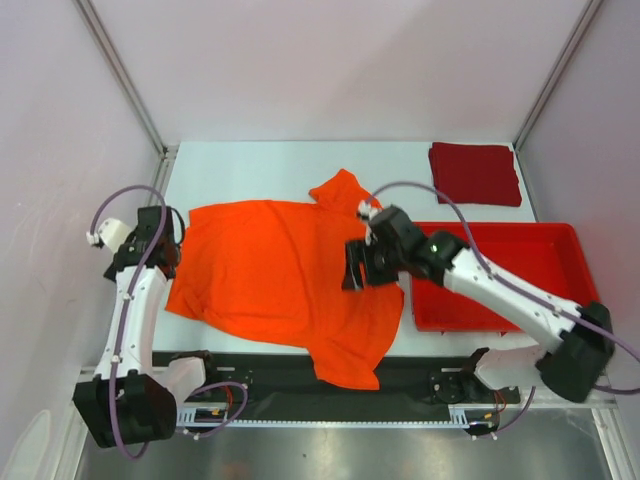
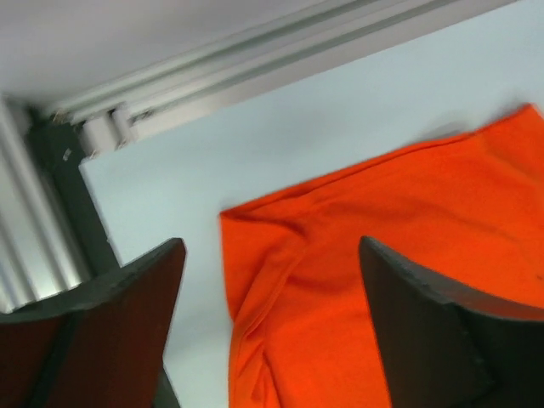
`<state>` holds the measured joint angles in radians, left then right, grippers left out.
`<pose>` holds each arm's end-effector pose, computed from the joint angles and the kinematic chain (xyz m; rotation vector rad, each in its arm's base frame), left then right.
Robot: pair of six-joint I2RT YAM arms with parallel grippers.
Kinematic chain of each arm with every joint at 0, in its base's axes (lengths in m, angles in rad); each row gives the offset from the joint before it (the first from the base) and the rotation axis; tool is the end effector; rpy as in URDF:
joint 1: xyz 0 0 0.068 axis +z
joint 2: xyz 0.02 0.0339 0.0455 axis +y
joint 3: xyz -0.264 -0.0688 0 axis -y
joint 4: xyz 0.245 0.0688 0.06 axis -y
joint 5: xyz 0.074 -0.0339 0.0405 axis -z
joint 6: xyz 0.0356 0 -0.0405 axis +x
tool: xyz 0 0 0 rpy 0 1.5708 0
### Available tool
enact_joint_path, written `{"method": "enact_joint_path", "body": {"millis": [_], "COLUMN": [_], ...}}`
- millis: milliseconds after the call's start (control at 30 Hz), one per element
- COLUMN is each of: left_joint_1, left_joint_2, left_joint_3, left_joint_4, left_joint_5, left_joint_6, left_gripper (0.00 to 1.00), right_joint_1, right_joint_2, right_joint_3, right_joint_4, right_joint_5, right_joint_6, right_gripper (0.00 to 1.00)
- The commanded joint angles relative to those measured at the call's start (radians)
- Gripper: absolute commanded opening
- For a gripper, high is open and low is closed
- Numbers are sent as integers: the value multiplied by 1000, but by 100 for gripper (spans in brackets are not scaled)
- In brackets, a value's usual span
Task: Fold and stack the t-shirts
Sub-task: Flatten the tshirt out
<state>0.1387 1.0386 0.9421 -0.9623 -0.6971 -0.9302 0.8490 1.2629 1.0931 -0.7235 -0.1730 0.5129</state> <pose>0.1804 0.0483 0.2888 -1.3945 1.9155 0.5529 0.1672 0.1992 0.2978 -0.5168 2.5680 0.7572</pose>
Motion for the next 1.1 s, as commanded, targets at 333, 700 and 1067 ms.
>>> {"method": "enact_joint_path", "body": {"millis": [333,700,1067], "left_joint_1": [-77,-79,-2], "left_joint_2": [466,873,816], "left_joint_3": [248,469,227], "left_joint_4": [500,404,237], "left_joint_5": [438,487,482], "left_joint_6": [449,398,156], "left_gripper": [44,36,35], "right_joint_1": [-329,-357,-294], "right_joint_2": [955,1239,1043], "right_joint_3": [1038,1225,814], "right_joint_4": [-154,-131,-85], "right_joint_5": [233,260,319], "right_joint_6": [-131,-123,-129], "right_gripper": [54,49,47]}}
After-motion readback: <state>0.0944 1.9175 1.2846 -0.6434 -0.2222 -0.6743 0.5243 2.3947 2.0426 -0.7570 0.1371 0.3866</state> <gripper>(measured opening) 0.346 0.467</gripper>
